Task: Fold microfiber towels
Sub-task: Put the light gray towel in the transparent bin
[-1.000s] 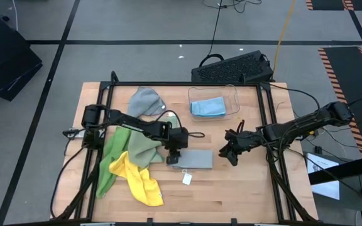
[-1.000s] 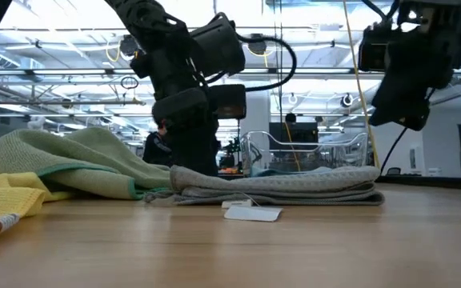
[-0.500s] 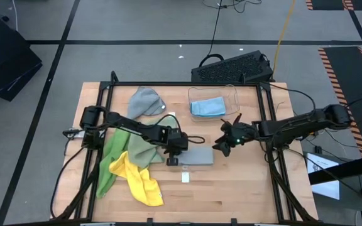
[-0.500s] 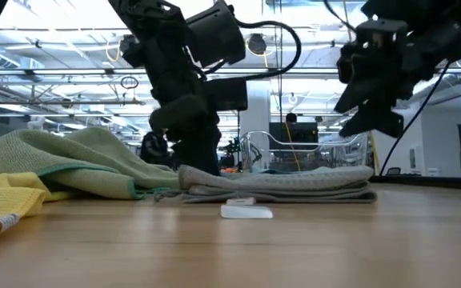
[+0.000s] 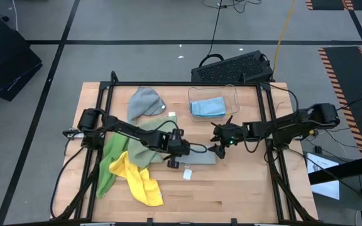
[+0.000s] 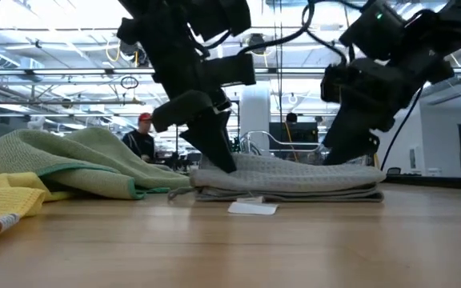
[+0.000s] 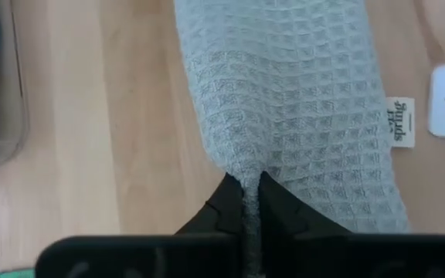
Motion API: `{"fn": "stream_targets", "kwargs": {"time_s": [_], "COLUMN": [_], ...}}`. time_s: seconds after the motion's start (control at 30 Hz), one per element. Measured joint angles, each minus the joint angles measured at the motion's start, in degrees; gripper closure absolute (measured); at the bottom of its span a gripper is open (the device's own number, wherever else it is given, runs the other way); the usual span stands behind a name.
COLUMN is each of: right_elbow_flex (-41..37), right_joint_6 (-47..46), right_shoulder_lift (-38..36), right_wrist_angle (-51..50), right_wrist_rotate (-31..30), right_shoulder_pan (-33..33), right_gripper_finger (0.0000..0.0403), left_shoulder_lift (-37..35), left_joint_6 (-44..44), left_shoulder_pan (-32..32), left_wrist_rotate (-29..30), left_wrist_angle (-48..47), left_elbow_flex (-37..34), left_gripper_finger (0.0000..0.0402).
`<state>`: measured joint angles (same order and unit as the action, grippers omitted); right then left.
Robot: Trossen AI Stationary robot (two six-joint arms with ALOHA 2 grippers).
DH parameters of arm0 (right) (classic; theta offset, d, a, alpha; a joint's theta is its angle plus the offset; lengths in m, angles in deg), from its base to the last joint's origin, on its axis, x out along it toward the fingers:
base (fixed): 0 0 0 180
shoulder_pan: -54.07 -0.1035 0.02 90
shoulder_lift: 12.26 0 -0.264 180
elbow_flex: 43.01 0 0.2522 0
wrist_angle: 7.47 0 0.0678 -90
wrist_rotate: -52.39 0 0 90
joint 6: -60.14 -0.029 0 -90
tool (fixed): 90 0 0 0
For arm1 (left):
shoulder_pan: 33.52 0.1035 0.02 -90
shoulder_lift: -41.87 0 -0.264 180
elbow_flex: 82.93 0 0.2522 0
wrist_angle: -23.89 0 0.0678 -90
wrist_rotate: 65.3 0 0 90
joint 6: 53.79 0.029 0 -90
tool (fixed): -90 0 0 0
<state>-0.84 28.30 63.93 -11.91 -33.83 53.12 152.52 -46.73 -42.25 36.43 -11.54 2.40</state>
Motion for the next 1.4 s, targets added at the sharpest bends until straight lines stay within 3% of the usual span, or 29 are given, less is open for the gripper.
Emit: {"fn": "stream_targets", "kwargs": {"time_s": [0.17,0.27,0.4,0.53,0.7,0.87,1.0,1.2,1.4], "right_elbow_flex": [-2.0,-3.1,-3.2,-3.2,-3.2,-3.3,-3.3,-2.8,-0.1], "right_joint_6": [-0.7,-3.3,-4.7,-5.6,-5.3,-4.4,-3.5,-5.2,-0.4], "right_shoulder_lift": [4.9,7.5,9.5,11.2,11.9,12.0,12.0,8.2,3.7], "right_wrist_angle": [7.9,12.5,15.0,15.1,14.9,14.5,14.4,13.2,3.3], "right_wrist_rotate": [7.4,8.3,8.9,15.2,17.8,17.3,17.5,17.4,12.9], "right_shoulder_pan": [1.5,2.2,3.2,3.7,2.8,2.8,2.7,2.7,2.7], "right_gripper_finger": [0.0121,0.0121,0.0122,0.0139,0.0199,0.0308,0.0385,0.0384,0.0387], "left_shoulder_lift": [0.0,0.0,0.0,-0.1,-0.1,-0.1,-0.1,-6.1,-13.7], "left_joint_6": [0.5,1.6,1.9,1.8,1.9,0.9,-5.8,-12.2,-15.0], "left_shoulder_pan": [-1.4,-1.9,-1.9,-1.9,-1.8,-1.6,-0.5,1.3,7.5], "left_wrist_rotate": [2.1,3.9,3.9,6.4,8.4,8.0,3.9,2.7,-9.0], "left_wrist_angle": [0.3,0.3,0.3,0.2,0.3,0.5,0.8,0.3,3.6], "left_elbow_flex": [0.0,0.0,0.0,0.0,0.0,0.0,0.1,0.1,0.2], "left_gripper_finger": [0.0385,0.0381,0.0388,0.0385,0.0379,0.0384,0.0328,0.0195,0.0122]}}
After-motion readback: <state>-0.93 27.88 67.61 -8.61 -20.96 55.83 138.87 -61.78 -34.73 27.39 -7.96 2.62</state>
